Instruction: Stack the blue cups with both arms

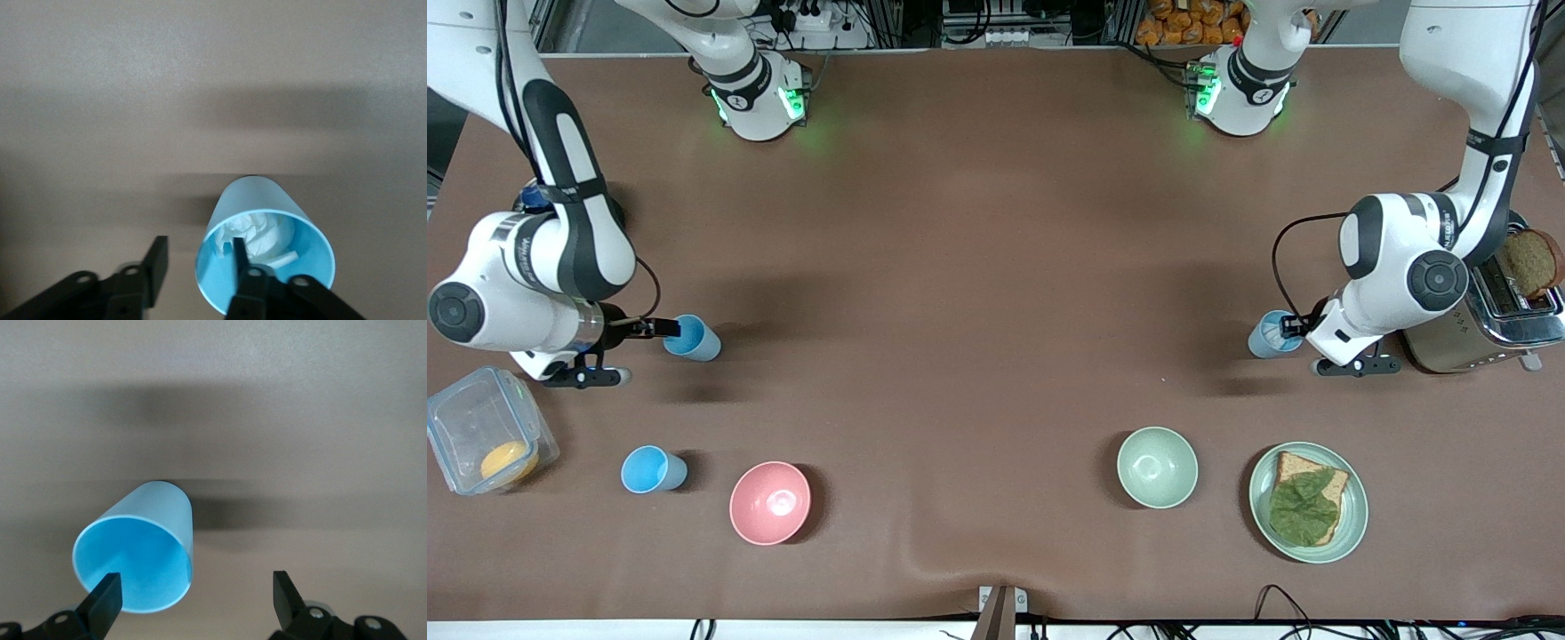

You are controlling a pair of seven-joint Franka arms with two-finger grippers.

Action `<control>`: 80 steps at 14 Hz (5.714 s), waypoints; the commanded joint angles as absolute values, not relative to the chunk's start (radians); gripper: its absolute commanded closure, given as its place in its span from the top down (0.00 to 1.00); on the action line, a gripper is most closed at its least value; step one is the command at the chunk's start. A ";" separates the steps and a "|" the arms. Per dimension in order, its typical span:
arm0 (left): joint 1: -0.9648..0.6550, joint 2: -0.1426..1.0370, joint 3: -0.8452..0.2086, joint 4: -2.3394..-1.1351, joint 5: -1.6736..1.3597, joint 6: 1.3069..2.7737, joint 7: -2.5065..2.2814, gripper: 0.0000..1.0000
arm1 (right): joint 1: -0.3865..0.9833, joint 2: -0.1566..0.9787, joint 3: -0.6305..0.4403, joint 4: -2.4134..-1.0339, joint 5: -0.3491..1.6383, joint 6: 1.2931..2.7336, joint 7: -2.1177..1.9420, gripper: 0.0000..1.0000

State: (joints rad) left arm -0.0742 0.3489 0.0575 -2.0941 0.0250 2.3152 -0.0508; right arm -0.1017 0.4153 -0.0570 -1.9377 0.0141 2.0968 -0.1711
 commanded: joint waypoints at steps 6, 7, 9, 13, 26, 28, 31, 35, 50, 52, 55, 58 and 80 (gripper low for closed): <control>-0.078 0.307 0.014 -2.010 0.025 2.304 -0.015 0.00 | -0.104 0.480 -0.044 -1.930 0.005 2.140 -0.179 0.48; -0.080 0.296 -0.009 -1.993 0.032 2.281 0.007 0.00 | -0.100 0.480 -0.044 -1.930 0.005 2.140 -0.179 0.00; -0.080 0.281 -0.067 -1.922 0.022 2.209 0.020 0.00 | -0.100 0.482 -0.044 -1.930 0.005 2.140 -0.179 0.00; -0.087 0.288 -0.191 -1.781 0.020 2.065 -0.137 0.00 | -0.100 0.477 -0.044 -1.930 0.005 2.134 -0.176 0.00; -0.415 0.566 -0.370 -1.572 0.035 2.109 -0.807 0.00 | 0.032 0.239 -0.037 -1.850 0.021 1.847 -0.120 0.00; -0.455 0.607 -0.368 -1.580 0.040 2.202 -0.877 0.00 | 0.078 0.250 -0.037 -1.848 0.111 1.832 -0.037 0.00; -0.501 0.652 -0.368 -1.582 0.104 2.261 -0.988 0.00 | 0.155 0.258 -0.038 -1.852 0.178 1.833 0.052 0.00; -0.522 0.683 -0.368 -1.592 0.146 2.287 -1.077 0.07 | 0.279 0.258 -0.038 -1.852 0.210 1.842 0.264 0.00; -0.119 0.209 -0.376 -1.600 0.158 1.811 -0.872 1.00 | 0.646 0.466 -0.038 -1.677 0.373 2.031 0.851 0.00; -0.024 0.167 -0.379 -1.600 0.141 1.778 -0.732 1.00 | 0.664 0.494 -0.038 -1.641 0.383 2.031 0.888 0.00; 0.104 0.124 -0.379 -1.598 0.098 1.717 -0.490 1.00 | 0.672 0.495 -0.038 -1.646 0.405 2.029 0.890 0.00; 0.181 0.091 -0.371 -1.598 0.046 1.691 -0.347 1.00 | 0.689 0.508 -0.038 -1.646 0.429 2.033 0.890 0.00; 0.032 -0.035 -0.146 -1.591 0.017 1.546 -0.221 1.00 | 0.321 0.310 -0.052 -1.678 0.272 1.705 0.452 1.00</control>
